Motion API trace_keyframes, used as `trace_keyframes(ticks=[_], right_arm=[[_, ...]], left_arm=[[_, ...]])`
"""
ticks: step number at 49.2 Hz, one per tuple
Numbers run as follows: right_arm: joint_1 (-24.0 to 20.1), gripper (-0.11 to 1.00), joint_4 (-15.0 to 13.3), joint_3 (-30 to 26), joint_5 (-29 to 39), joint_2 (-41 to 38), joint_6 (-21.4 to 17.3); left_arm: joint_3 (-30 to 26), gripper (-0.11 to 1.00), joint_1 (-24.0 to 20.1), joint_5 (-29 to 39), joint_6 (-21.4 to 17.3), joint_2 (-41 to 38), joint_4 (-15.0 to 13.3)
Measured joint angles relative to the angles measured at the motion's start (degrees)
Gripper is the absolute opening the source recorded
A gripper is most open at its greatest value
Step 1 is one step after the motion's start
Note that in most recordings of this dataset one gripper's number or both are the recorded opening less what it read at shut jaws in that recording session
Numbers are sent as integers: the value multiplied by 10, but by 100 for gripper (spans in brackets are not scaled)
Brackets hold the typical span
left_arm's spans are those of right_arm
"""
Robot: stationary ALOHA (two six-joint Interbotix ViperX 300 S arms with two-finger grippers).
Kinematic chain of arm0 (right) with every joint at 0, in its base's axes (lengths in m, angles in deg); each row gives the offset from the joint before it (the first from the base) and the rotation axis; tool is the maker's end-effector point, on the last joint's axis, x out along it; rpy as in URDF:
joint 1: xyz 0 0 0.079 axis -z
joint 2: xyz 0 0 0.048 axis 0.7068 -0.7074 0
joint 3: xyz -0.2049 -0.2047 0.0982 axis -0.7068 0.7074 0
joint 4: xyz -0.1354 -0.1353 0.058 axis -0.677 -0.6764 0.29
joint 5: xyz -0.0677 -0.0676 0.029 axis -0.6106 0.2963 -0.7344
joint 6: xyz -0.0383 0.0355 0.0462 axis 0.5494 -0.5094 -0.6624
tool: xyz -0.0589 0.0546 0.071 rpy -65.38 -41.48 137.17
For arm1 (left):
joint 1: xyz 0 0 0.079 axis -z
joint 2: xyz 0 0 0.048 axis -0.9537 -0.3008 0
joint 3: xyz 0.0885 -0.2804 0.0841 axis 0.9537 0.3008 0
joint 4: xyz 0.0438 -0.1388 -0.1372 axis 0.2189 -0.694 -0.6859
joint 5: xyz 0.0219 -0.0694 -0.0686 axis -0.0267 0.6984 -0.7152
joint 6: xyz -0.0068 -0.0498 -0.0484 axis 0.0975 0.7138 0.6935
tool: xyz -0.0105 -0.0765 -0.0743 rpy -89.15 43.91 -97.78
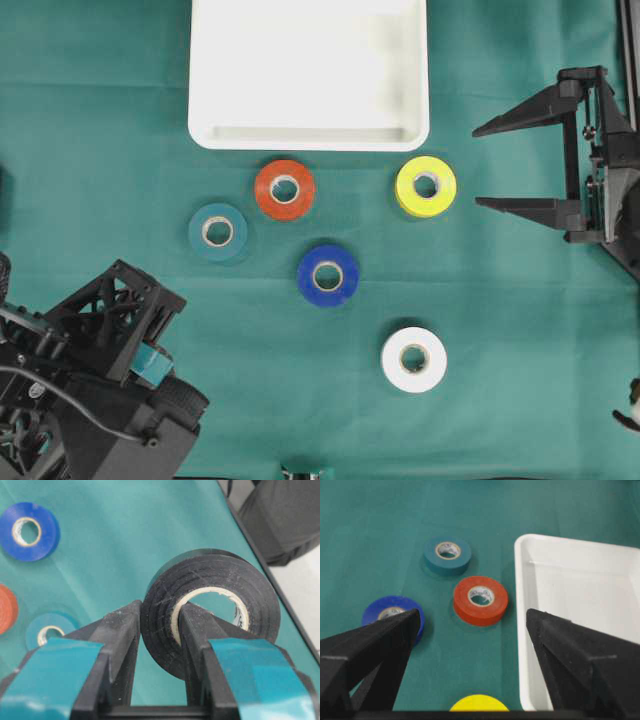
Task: Pick up the tape from a random location and place it into the white case.
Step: 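Carry the black roll up and over the white tray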
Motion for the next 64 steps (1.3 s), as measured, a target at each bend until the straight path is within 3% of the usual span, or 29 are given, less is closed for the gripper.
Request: trace_keyframes(ticks=[23, 33, 46, 64], right_arm=[[0, 92, 0, 0, 0, 0, 0], [0, 92, 0, 0, 0, 0, 0], [0, 92, -1, 0, 4, 0, 0], [0, 92, -1, 0, 18, 0, -1]], left_arm=[[0, 19, -3, 0, 0, 0, 0], [0, 19, -29, 0, 1, 0, 0], [0, 19, -99, 0, 1, 0, 0], [0, 19, -234, 0, 1, 4, 0]])
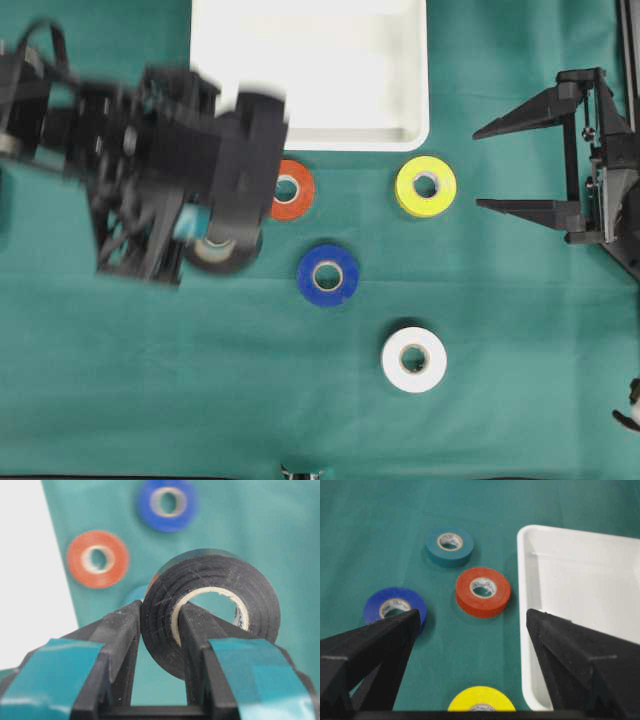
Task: Pick up the tape from a random location and place it into the white case.
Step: 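Carry the black roll up and over the white tray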
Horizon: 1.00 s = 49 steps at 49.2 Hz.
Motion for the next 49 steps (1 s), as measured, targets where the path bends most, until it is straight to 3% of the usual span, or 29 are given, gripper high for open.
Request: trace_keyframes(ticks=[27, 41, 49], right_arm=[[0, 92, 0, 0, 13, 0, 1], [0, 92, 1, 0, 19, 0, 1], [0, 92, 0, 0, 20, 0, 1]], left_arm=[[0, 19, -167, 0, -3, 0, 0], [2, 19, -221, 0, -3, 0, 0], [3, 19, -225, 0, -3, 1, 0]])
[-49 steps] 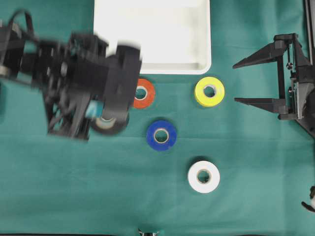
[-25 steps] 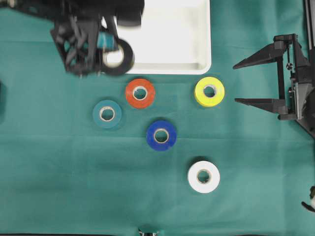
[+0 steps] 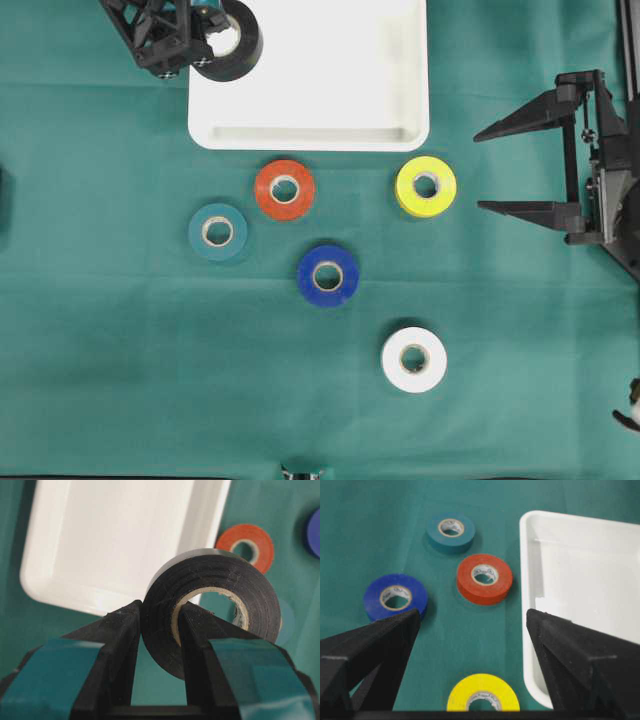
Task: Pick up the tape from a random location and place it into the white case.
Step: 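Carry the black roll up and over the white tray, then lower the black roll into the tray and open the left gripper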
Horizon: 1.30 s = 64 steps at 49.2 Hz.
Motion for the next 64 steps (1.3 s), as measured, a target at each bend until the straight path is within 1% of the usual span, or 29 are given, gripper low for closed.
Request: trace_keyframes(ticks=[16, 26, 38, 44, 50, 64], right_arm=[[0, 92, 1, 0, -1, 0, 0], [0, 92, 1, -1, -1, 0, 0], [0, 92, 1, -2, -2, 0, 0], [0, 92, 1, -1, -1, 0, 0], [0, 92, 1, -2, -1, 0, -1], [0, 92, 0, -2, 0, 0, 0]], left_arm=[[-5, 19, 1, -11, 0, -16, 0], [-45, 19, 1, -36, 0, -59, 0], [-92, 19, 12, -40, -1, -106, 0], [-107, 19, 16, -40, -26, -121, 0], [-109, 19, 16, -41, -52, -131, 1], [-109, 19, 16, -61, -54, -133, 0]])
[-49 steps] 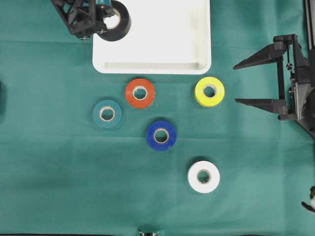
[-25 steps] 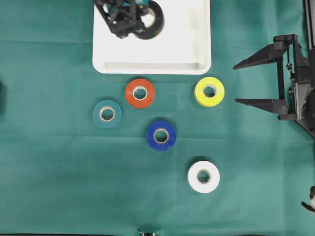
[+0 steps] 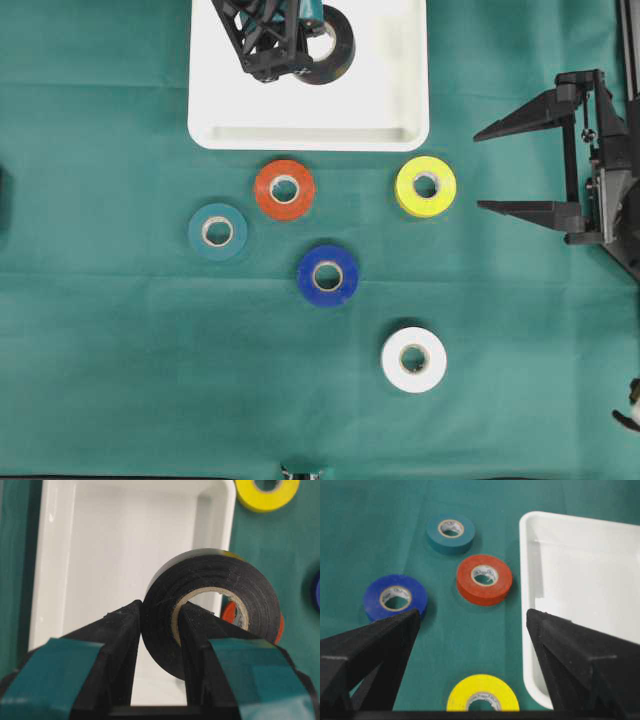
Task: Pick up the tape from a random location and place it into the white case.
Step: 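Lower the black roll into the tray and open the left gripper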
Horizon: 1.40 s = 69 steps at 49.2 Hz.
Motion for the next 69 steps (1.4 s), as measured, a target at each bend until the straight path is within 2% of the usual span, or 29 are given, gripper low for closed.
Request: trace_keyframes(ticks=[16, 39, 56, 69], right_arm=[[0, 92, 0, 1, 0, 0, -1], [0, 92, 0, 1, -1, -15, 0], [0, 92, 0, 1, 0, -15, 0], [0, 92, 0, 1, 0, -15, -1]], left_arm=[[27, 19, -9, -26, -1, -1, 0], [142, 19, -46, -147, -14, -53, 1], [169, 19, -62, -229, -25, -114, 0], [185, 19, -83, -249, -25, -149, 0]])
